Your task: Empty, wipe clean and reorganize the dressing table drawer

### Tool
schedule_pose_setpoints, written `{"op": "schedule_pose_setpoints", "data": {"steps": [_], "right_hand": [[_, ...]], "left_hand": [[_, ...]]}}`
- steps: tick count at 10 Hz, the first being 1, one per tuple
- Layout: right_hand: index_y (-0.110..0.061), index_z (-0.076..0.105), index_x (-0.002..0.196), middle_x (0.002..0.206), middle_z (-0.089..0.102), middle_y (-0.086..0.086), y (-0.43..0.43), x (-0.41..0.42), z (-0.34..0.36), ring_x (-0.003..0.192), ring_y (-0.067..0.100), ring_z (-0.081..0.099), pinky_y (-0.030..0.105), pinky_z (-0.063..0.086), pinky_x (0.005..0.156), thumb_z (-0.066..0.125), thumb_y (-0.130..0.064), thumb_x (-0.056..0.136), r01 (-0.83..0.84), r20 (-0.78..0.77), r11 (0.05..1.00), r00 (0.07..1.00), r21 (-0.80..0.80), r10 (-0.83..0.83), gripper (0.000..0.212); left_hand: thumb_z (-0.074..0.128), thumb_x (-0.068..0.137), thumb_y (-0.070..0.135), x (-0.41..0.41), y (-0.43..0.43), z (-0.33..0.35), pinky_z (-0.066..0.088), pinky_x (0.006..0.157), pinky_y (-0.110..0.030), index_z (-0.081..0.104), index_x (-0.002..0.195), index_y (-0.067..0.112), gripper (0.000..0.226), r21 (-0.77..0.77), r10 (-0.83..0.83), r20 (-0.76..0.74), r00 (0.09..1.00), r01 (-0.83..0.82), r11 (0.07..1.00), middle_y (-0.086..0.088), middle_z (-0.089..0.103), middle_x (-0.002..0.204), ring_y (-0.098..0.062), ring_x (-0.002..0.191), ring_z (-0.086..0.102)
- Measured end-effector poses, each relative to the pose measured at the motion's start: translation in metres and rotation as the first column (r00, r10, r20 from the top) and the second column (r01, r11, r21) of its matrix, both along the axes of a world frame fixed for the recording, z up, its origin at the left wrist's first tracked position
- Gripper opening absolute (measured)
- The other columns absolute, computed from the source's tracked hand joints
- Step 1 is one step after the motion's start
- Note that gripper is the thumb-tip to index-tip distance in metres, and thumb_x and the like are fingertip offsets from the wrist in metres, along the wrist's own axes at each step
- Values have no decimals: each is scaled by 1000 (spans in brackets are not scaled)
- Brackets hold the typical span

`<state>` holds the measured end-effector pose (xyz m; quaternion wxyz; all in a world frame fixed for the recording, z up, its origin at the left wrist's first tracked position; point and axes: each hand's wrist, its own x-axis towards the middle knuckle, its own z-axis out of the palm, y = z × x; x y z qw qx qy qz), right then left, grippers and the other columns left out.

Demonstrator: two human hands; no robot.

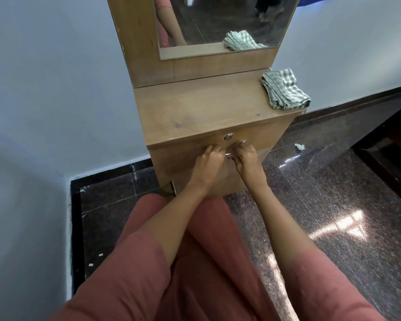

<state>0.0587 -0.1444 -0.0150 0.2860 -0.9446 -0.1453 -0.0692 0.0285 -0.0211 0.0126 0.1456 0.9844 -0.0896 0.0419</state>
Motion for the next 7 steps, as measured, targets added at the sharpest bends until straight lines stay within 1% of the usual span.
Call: {"op": "schedule_pose_setpoints", "data": {"steps": [1, 2, 3, 4, 5, 6, 7], "right_hand": [[0, 66, 100, 108, 64, 14, 3, -2, 4, 103, 32, 53, 36, 43, 86, 53, -2, 84, 5, -25, 1000, 1000, -26, -6, 21], [1, 66, 102, 110, 62, 17, 8, -6, 8, 106, 33, 54, 41, 47, 88, 52, -2, 84, 11, -38, 998, 999, -56, -13, 23], [2, 65, 100, 107, 62, 18, 15, -17, 11, 104, 34, 55, 42, 48, 84, 49, -7, 87, 32, 1, 996, 999, -87, -32, 23], [2, 64, 91, 93, 62, 17, 29, -33, 15, 92, 33, 57, 39, 46, 75, 47, -13, 89, 34, 103, 997, 994, -64, -27, 23], [-1, 62, 77, 75, 60, 13, 46, -46, 21, 70, 30, 58, 29, 39, 64, 41, -19, 86, 1, 253, 997, 967, -71, 17, 29], [-2, 63, 77, 72, 60, 13, 68, -56, 28, 63, 30, 57, 30, 36, 62, 44, -16, 84, -64, 415, 997, 906, -51, 79, 24], [-2, 64, 82, 76, 65, 13, 95, -66, 38, 69, 28, 58, 30, 37, 65, 48, -15, 86, -170, 524, 985, 838, -16, 153, 21]], "left_hand": [[35, 94, 4, -1, -1, -1, 46, 77, -39, 55, 107, 1, 24, -19, 22, -9, 1000, -23, 1000, -13, 54, 116, -27, 114, 47], [37, 93, 5, -5, 1, -2, 46, 78, -39, 54, 107, 2, 22, -77, 34, -3, 999, -34, 996, -13, 53, 115, -28, 111, 49], [42, 92, 8, -13, 7, -4, 48, 75, -42, 57, 103, 4, 19, -127, 30, 49, 998, -23, 992, -12, 57, 111, -29, 105, 54], [54, 83, 4, -27, 18, -1, 52, 61, -36, 64, 92, 5, 12, -178, 37, 200, 979, -1, 984, -11, 65, 94, -30, 85, 63], [52, 81, 11, -43, 37, 7, 53, 51, -28, 66, 80, 8, 14, -173, 59, 331, 942, -1, 985, -6, 68, 79, -22, 70, 65], [47, 85, 13, -62, 64, 17, 54, 61, -28, 67, 81, 7, 21, -175, 71, 479, 875, 16, 984, -6, 69, 79, -20, 72, 65], [48, 86, 13, -81, 91, 31, 49, 67, -24, 68, 81, 5, 23, -152, 107, 613, 783, -16, 988, -7, 70, 78, -19, 71, 65]]}}
